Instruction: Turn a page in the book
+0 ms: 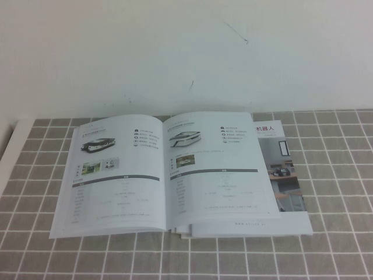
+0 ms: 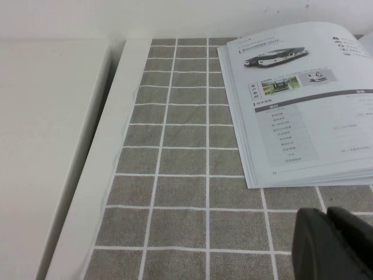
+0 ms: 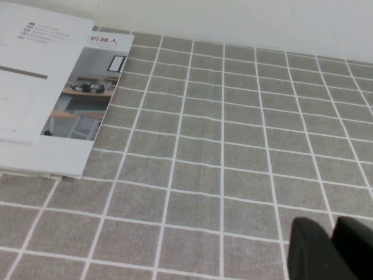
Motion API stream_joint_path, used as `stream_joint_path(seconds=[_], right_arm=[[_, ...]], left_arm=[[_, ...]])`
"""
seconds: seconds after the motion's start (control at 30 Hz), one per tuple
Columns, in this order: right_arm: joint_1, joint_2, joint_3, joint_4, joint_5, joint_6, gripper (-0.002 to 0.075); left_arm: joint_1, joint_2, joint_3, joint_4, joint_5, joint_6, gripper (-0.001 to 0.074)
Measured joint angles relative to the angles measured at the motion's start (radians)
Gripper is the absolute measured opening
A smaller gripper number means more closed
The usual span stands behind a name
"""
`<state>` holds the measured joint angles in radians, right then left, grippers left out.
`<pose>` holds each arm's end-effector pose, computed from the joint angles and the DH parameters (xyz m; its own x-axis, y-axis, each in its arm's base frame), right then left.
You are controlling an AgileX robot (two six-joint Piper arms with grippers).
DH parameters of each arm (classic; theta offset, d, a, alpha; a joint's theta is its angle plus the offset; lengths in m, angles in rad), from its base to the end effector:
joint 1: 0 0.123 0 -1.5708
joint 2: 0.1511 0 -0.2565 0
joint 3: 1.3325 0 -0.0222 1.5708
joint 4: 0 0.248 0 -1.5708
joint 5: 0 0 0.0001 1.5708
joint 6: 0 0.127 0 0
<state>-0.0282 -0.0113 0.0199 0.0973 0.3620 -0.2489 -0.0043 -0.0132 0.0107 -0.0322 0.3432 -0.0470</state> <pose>0.1135 0.0012 0.1649 -0.2738 -0.1495 -0.9501 -0.0485 0.9887 -0.1416 0.1139 -0.0019 0.1707 -0.2510 -0.0762 -0.9650 -0.0046 0.9970 -0.0775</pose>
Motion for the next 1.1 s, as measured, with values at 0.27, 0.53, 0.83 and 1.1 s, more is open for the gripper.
stream_joint_path(seconds=[0.27,0.53,0.83,1.1], right_arm=[[0.000,0.000,0.000,0.000,0.000,0.000,0.0082],[0.000,0.000,0.000,0.005,-0.002,0.000,0.0082],[0.000,0.000,0.000,0.016,-0.006,0.000,0.0082],[0.000,0.000,0.002,0.018,-0.022,0.000,0.0082]], left_arm=[[0.000,0.000,0.000,-0.008,0.000,0.000,-0.0004],[0.000,0.000,0.000,-0.010,0.000,0.000,-0.0004],[0.000,0.000,0.000,-0.010,0.000,0.004,-0.0004],[0.000,0.000,0.004,-0.010,-0.018,0.011,-0.0004]])
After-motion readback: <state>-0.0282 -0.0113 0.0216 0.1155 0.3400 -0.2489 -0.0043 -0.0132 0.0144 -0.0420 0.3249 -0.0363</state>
